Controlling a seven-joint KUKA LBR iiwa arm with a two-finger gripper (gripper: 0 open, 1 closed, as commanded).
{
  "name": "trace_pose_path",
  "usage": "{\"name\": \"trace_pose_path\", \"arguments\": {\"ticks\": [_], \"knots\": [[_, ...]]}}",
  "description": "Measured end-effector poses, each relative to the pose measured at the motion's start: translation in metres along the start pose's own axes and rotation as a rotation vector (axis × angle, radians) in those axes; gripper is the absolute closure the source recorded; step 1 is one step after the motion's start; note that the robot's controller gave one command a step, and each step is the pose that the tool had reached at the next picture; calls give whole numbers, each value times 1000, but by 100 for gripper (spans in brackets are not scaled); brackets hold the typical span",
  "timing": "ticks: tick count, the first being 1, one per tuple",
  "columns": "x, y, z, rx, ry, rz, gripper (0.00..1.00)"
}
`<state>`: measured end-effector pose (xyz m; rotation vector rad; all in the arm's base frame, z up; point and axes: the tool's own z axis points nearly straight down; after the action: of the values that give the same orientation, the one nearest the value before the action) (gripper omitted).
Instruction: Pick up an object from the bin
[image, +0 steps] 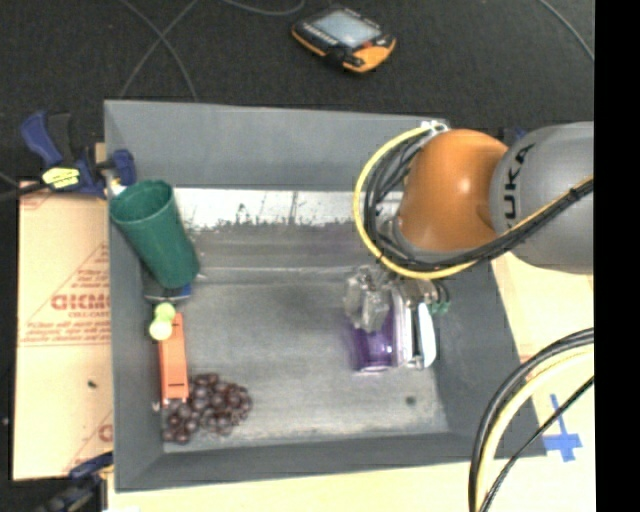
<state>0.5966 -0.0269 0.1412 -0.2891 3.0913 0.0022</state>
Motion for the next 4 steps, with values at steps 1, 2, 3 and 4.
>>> {"name": "trace_pose_path", "arguments": {"ticks": [1, 2, 3, 4], "knots": [[37, -29, -5, 1, 0, 138, 0], [37, -28, -4, 0, 1, 136, 0], [57, -55, 37, 2, 0, -28, 0], [55, -53, 36, 1, 1, 18, 0]]}}
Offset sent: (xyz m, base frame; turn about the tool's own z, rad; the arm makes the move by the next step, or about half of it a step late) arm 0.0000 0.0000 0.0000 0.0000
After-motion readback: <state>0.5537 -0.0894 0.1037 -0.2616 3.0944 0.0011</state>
